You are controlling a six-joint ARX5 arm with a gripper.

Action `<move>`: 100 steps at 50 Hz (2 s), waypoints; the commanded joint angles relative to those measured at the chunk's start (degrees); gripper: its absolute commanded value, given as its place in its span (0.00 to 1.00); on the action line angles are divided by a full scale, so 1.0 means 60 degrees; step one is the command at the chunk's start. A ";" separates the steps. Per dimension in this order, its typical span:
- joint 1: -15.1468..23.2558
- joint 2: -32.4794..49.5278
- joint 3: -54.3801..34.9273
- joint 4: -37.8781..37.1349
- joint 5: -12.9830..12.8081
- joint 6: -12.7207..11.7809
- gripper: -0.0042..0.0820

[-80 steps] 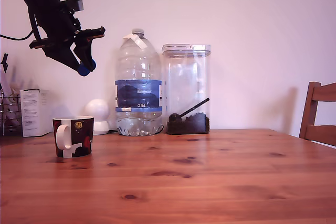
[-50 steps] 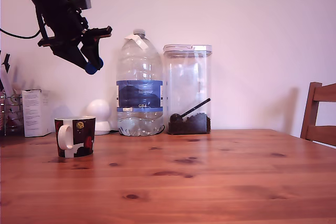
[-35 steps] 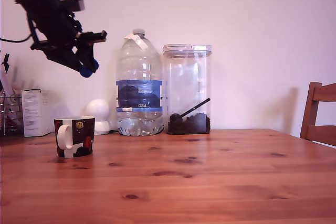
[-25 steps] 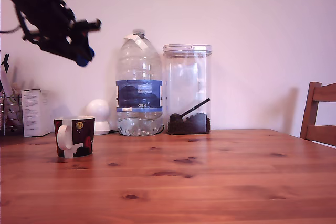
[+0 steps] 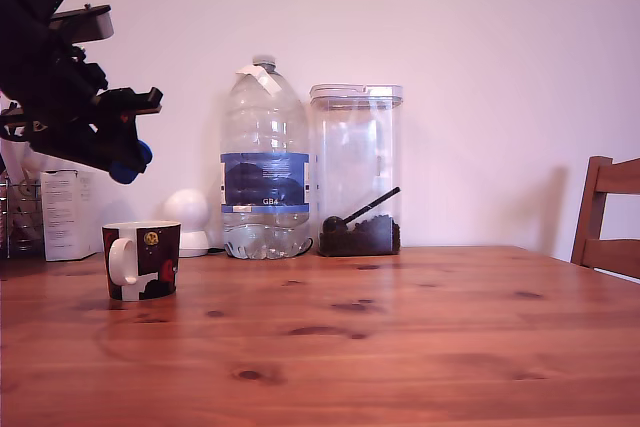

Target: Pick up the coffee capsules from the table one by one and drop them inside the nearest coffee cup

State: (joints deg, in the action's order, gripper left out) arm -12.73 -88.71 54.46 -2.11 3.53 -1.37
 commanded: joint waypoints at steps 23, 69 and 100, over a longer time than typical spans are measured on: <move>-0.0149 -0.0087 0.0907 0.1282 -0.0171 -0.0029 0.26; 0.0131 -0.3734 0.5865 0.6929 -0.0350 -0.0058 0.26; 0.0138 -0.3938 0.5865 0.6812 -0.0437 -0.0022 0.26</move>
State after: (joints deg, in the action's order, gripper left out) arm -11.97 -112.22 89.97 39.00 0.99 -1.50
